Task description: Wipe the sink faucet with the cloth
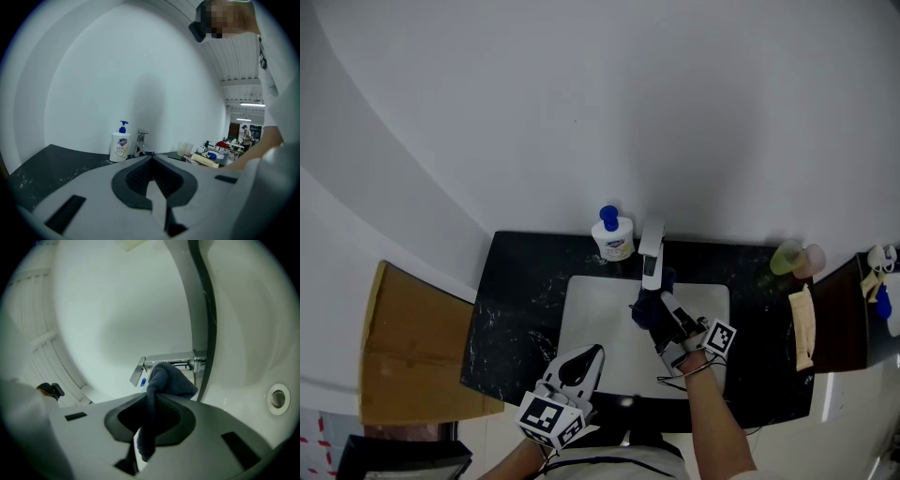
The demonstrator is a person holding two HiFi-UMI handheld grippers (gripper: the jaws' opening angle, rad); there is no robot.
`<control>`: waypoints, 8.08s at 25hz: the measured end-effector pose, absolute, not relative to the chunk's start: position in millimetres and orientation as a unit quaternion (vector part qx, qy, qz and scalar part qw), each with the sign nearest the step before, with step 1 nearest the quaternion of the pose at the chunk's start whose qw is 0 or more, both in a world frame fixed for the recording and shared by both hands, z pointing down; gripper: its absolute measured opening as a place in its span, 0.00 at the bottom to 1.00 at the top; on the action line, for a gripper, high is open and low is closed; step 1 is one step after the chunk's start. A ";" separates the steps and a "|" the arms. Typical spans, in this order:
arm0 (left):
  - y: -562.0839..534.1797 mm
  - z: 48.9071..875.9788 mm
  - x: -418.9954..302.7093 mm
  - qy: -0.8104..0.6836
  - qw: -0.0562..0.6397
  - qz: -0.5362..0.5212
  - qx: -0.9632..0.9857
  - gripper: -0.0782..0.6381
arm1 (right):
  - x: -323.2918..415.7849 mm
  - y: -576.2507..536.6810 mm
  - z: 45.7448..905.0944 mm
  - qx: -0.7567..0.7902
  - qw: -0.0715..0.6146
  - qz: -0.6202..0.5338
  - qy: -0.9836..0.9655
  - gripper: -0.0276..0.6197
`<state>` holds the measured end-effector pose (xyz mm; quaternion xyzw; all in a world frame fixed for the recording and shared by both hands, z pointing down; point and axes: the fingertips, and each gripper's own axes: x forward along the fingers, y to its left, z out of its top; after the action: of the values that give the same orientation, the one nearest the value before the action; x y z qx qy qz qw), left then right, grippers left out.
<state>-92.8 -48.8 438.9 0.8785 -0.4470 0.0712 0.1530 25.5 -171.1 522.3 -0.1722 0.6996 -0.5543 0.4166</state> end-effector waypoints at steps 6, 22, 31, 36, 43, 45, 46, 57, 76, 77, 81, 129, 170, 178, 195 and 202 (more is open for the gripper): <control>-48.2 440.4 -89.4 -0.443 0.152 0.073 0.881 0.11 | 32.2 -173.9 530.3 -0.174 0.455 -0.563 0.667 0.12; -52.7 446.2 -94.5 -0.454 0.155 0.078 0.874 0.11 | 39.3 -238.6 526.3 -0.155 0.489 -0.598 0.616 0.12; -56.5 447.3 -87.2 -0.446 0.158 0.072 0.878 0.11 | 40.1 -183.6 526.7 -0.140 0.508 -0.599 0.603 0.12; -56.2 448.2 -87.3 -0.447 0.158 0.073 0.877 0.11 | 42.9 -200.3 534.3 -0.143 0.506 -0.600 0.603 0.12; -54.7 448.8 -90.2 -0.449 0.158 0.072 0.876 0.11 | 41.8 -250.1 530.6 -0.188 0.495 -0.603 0.597 0.12; -53.6 449.8 -90.8 -0.449 0.160 0.073 0.876 0.11 | 40.3 -255.1 531.2 -0.193 0.496 -0.605 0.592 0.12; -53.6 449.8 -91.2 -0.449 0.160 0.073 0.876 0.11 | 40.9 -256.2 533.8 -0.193 0.499 -0.605 0.590 0.12; -52.5 451.1 -88.1 -0.441 0.161 0.073 0.880 0.11 | 34.7 -203.2 528.9 -0.128 0.513 -0.619 0.580 0.12; -57.5 453.0 -81.0 -0.441 0.162 0.079 0.879 0.11 | 17.0 -243.2 550.8 -0.172 0.290 -0.677 0.654 0.12; -58.4 453.6 -80.0 -0.441 0.162 0.078 0.880 0.11 | 16.1 -244.2 554.9 -0.177 0.284 -0.682 0.651 0.12; -61.1 454.3 -77.9 -0.442 0.162 0.079 0.879 0.11 | 16.7 -247.4 576.2 -0.223 0.238 -0.698 0.638 0.12; -64.8 451.4 -73.2 -0.445 0.163 0.082 0.877 0.11 | -14.6 -230.2 553.8 -0.179 0.145 -0.599 0.767 0.12; -17.0 411.7 -68.2 -0.409 0.125 0.027 0.903 0.11 | 71.3 -83.3 446.1 -0.311 0.201 -0.448 0.814 0.12; 3.5 399.7 -78.0 -0.408 0.119 0.003 0.905 0.11 | 94.1 -1.1 373.3 -0.431 0.143 -0.275 0.848 0.12; 15.9 375.0 -98.2 -0.419 0.101 -0.015 0.902 0.11 | 91.2 41.2 355.2 -0.506 0.029 -0.123 0.853 0.12; 17.2 374.8 -98.6 -0.419 0.100 -0.015 0.902 0.11 | 93.9 42.2 355.1 -0.509 0.036 -0.131 0.850 0.12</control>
<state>-98.6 17.2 374.8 0.9023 -0.4191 -0.0149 0.1002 93.9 42.2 355.1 -0.5087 0.8502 -0.1305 0.0360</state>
